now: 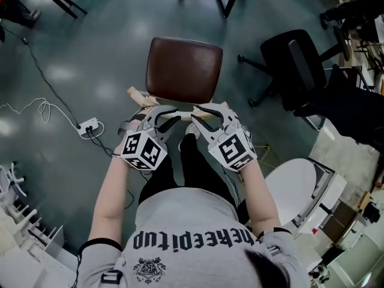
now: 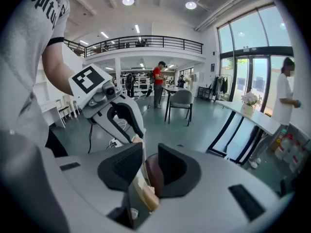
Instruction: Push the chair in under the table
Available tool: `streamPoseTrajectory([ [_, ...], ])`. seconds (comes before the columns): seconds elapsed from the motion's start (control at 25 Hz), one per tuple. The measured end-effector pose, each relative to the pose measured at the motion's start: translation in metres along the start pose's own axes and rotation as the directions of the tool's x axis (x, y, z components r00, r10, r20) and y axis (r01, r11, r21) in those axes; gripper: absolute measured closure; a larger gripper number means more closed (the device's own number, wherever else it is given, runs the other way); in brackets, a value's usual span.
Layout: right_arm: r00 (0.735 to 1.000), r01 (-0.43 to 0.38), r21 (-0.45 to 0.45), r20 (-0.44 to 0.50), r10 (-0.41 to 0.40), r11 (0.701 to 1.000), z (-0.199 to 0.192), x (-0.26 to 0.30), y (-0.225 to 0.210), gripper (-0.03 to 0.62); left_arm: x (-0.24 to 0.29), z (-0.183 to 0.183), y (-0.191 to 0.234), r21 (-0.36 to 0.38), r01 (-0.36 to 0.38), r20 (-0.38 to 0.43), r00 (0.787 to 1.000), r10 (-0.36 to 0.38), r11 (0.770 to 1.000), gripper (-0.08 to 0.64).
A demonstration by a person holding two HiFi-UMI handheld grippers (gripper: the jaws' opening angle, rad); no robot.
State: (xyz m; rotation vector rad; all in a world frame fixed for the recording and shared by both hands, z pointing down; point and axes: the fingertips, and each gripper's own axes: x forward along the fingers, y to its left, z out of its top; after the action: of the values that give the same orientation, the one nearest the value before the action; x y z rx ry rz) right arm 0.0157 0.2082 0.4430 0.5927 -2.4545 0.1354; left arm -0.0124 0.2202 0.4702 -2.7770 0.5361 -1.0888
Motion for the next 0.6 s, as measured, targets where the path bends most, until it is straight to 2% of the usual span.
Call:
streamPoseTrajectory([
  [0.24, 0.994, -0.055, -0.055, -0.095, 0.05, 0.997, -0.025, 0.012, 0.009, 0.465, 0.01, -0.025, -0.006, 0.088, 0.055, -0.11, 0.993, -0.045, 0.995, 0.416],
  [0.6, 0.973, -0.136, -0.099, -0.201, 0.114, 0.986, -0.06, 0.027, 0.021, 0.423, 0.024, -0.061, -0.019, 0.176, 0.158, -0.258, 0.96, -0.109, 0.972, 0.376],
])
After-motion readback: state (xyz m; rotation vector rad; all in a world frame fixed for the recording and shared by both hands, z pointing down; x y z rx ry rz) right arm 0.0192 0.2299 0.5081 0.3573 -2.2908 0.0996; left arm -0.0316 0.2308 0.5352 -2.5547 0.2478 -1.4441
